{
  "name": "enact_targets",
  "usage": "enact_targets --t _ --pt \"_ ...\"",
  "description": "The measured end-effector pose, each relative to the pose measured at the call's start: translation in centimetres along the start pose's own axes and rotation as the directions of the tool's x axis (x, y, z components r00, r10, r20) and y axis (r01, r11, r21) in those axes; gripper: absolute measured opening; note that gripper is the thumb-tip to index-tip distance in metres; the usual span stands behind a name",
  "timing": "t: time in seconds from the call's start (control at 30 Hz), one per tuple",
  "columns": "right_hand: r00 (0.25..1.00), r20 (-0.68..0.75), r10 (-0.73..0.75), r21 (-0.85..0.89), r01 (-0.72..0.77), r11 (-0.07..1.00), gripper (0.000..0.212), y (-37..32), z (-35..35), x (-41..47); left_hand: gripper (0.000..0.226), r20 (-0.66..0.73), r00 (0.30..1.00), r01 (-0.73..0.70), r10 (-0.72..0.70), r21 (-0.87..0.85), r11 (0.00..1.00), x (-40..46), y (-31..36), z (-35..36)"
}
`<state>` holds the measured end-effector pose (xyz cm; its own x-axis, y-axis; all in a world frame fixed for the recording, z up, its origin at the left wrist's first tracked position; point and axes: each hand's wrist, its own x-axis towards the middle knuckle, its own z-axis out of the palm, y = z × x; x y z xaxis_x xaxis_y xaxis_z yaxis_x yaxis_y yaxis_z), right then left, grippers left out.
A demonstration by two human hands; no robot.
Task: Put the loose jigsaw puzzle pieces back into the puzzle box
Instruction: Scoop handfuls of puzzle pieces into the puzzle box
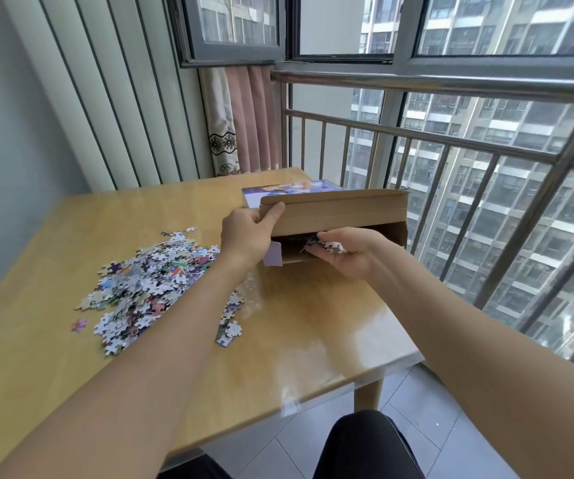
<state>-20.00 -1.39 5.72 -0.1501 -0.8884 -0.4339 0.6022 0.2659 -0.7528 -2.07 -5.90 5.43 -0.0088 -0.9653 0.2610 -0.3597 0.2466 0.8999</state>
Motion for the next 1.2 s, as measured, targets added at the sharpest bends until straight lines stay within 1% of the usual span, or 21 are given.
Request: enact_targets --t 0.1,0.17,0.23,0.27,0.3,0.37,0.43,0.47,0.5,0.57,0.63,0.7,0.77,0.83,0.87,0.9,0.97,1.03,1.13,1.2 --pt "0.998 0.021 -0.053 -0.004 0.053 0.999 0.041 0.0 0.7 1.2 0.066 0.004 1.0 -0.001 0.001 0.008 1.0 0.2 0.1 0.0" --pt "0.992 -0.024 -0.125 0.017 0.126 0.992 0.046 0.5 0.9 1.9 0.064 0.014 1.0 -0.007 0.007 0.0 1.0 0.2 0.1 0.1" --pt "0.978 -0.073 -0.198 0.0 0.198 0.98 0.053 1.1 0.8 2.5 0.057 0.035 0.999 -0.026 0.026 -0.008 1.0 0.1 0.0 0.3" --pt "0.97 -0.077 -0.23 -0.019 0.229 0.973 0.054 1.4 0.6 2.7 0.058 0.052 0.998 -0.037 0.038 -0.015 0.999 0.0 0.0 0.3" --pt "0.963 -0.082 -0.256 -0.053 0.253 0.966 0.051 1.8 0.3 3.1 0.059 0.069 0.996 -0.05 0.051 -0.023 0.999 -0.1 -0.2 0.4" --pt "0.949 -0.128 -0.287 -0.174 0.264 0.949 0.042 2.4 -0.4 3.6 0.058 0.1 0.993 -0.064 0.069 -0.046 0.997 -0.3 -0.8 0.3" --pt "0.929 -0.178 -0.324 -0.344 0.25 0.905 0.036 2.8 -1.2 4.0 0.058 0.121 0.99 -0.061 0.069 -0.072 0.996 -0.5 -1.3 0.1" --pt "0.914 -0.188 -0.359 -0.455 0.243 0.857 0.034 3.0 -1.7 4.1 0.058 0.122 0.99 -0.057 0.066 -0.08 0.995 -0.6 -1.4 0.1" --pt "0.893 -0.192 -0.407 -0.575 0.234 0.784 0.033 3.1 -2.2 4.2 0.057 0.12 0.991 -0.056 0.066 -0.087 0.995 -0.7 -1.6 0.1" --pt "0.834 -0.146 -0.532 -0.793 0.222 0.567 0.031 3.2 -3.1 3.9 0.055 0.105 0.991 -0.068 0.078 -0.092 0.993 -0.8 -1.6 0.2" --pt "0.773 0.002 -0.635 -0.909 0.265 0.321 0.026 3.3 -3.9 3.6 0.054 0.084 0.992 -0.083 0.091 -0.095 0.992 -0.9 -1.6 0.3" --pt "0.715 0.181 -0.675 -0.947 0.313 0.077 0.021 3.2 -4.6 3.2 0.054 0.078 0.993 -0.077 0.085 -0.099 0.992 -0.8 -1.6 0.2" --pt "0.689 0.318 -0.651 -0.939 0.323 -0.118 0.022 2.8 -5.3 2.7 0.052 0.084 0.994 -0.064 0.074 -0.112 0.992 -0.6 -1.7 0.2" --pt "0.688 0.434 -0.581 -0.901 0.337 -0.274 0.026 2.2 -5.9 2.0 0.045 0.088 0.994 -0.052 0.063 -0.113 0.992 -0.4 -1.8 0.3" --pt "0.681 0.487 -0.546 -0.873 0.37 -0.317 0.026 2.0 -6.0 1.6 0.041 0.087 0.995 -0.046 0.056 -0.11 0.993 -0.3 -1.9 0.4" --pt "0.672 0.527 -0.52 -0.85 0.405 -0.337 0.025 1.9 -5.9 1.0 0.042 0.088 0.995 -0.042 0.052 -0.109 0.993 -0.4 -2.0 0.5" --pt "0.643 0.58 -0.5 -0.815 0.458 -0.355 0.023 2.0 -5.5 -0.2 0.052 0.095 0.995 -0.031 0.042 -0.111 0.993 -0.5 -2.2 0.9" --pt "0.592 0.62 -0.515 -0.783 0.504 -0.364 0.021 2.5 -4.6 -1.4 0.054 0.116 0.992 -0.026 0.038 -0.099 0.995 -1.0 -2.7 1.3" --pt "0.515 0.657 -0.55 -0.736 0.596 -0.321 0.018 3.0 -2.8 -3.2 0.05 0.159 0.987 -0.014 0.026 -0.079 0.997 -1.9 -4.1 1.6" --pt "0.482 0.686 -0.545 -0.691 0.668 -0.278 0.018 3.3 -1.2 -4.3 0.047 0.217 0.976 -0.006 0.026 -0.09 0.996 -2.6 -4.9 1.4"
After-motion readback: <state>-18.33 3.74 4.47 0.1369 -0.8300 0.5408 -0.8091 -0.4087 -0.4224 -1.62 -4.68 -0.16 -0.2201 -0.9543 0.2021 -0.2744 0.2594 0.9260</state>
